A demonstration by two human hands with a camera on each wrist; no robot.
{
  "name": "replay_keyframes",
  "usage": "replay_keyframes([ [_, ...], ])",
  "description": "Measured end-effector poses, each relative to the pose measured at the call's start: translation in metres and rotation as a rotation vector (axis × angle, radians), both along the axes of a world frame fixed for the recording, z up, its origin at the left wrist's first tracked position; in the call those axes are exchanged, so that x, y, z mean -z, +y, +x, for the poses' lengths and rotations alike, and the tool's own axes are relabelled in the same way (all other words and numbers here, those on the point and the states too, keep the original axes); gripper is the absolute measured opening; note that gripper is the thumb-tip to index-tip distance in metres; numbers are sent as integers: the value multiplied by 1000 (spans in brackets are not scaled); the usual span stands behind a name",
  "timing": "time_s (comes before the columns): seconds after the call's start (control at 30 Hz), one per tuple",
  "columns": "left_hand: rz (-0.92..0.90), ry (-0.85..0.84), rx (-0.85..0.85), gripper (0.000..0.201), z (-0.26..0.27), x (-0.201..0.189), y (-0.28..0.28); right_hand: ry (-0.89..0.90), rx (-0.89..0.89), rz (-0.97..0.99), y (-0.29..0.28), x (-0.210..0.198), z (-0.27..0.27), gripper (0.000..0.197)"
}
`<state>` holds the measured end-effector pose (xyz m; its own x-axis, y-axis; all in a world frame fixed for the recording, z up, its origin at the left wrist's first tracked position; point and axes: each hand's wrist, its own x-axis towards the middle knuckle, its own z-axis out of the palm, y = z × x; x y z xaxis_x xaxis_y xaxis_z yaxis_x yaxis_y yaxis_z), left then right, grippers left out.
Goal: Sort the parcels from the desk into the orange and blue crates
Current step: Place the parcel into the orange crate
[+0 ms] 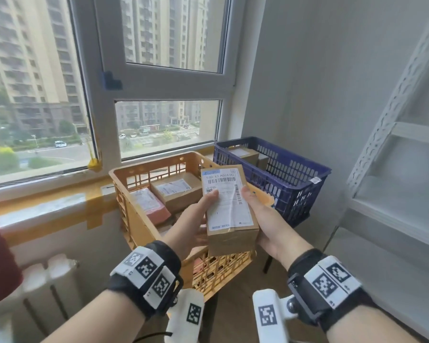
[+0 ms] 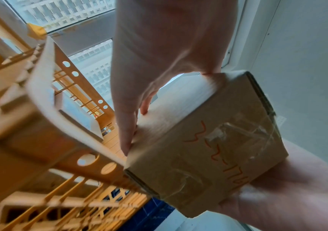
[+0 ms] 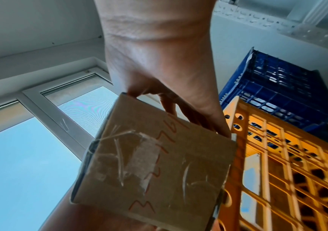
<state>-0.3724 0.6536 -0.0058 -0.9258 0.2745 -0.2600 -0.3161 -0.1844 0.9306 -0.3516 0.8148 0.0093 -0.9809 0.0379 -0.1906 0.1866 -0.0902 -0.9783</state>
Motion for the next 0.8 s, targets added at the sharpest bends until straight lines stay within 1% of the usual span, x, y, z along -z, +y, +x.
replay_keyframes([
  [0.1,-5,3,-9,46,-40,-1,3,4,-10,8,3,-4,-38,38],
  [0.2,-21,2,-12,52,-80,0,3,-22,-10,15,2,-8,-76,41],
  [0.3,-5,-36,-31,57,-119,1,7,-59,-14,5,3,-9,-114,41],
  [0.43,1,-72,-61,46,-159,1,13,-75,-1,10,9,-4,-165,40],
  [0.53,28,-109,-71,47,-185,7,17,-108,11,27,10,5,-195,39],
  [0.63,44,-144,-96,47,-199,20,19,-145,-14,41,10,21,-214,36],
  [0.73,59,-192,-147,46,-208,34,13,-216,-65,69,1,37,-235,35],
  [0.8,68,-218,-194,43,-214,41,3,-277,-135,103,-10,48,-248,39],
])
